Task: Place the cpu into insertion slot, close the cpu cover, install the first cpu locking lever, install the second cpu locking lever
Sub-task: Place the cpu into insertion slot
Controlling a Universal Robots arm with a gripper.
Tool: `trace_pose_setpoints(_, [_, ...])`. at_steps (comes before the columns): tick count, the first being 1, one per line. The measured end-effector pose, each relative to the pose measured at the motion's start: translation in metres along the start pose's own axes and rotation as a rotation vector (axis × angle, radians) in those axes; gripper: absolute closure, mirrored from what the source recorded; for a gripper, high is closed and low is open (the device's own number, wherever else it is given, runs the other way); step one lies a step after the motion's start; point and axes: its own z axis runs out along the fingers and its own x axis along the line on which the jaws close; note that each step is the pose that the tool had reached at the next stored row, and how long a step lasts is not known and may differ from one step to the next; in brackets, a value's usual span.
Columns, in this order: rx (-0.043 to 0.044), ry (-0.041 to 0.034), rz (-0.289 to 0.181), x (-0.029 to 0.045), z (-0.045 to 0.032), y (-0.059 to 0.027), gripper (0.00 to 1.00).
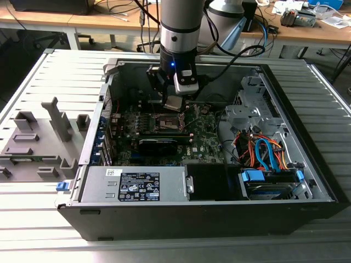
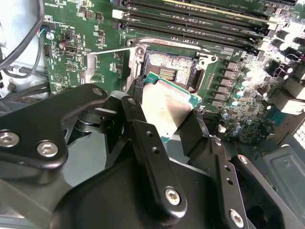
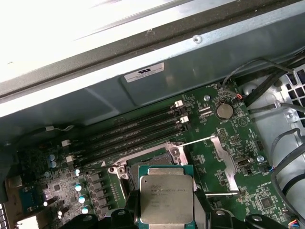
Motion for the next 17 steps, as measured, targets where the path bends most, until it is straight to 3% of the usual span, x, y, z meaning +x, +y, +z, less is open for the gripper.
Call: trace_pose_setpoints(17, [-0.0005,-0.0024,0.027,0.0,0.0,0.0,0.46])
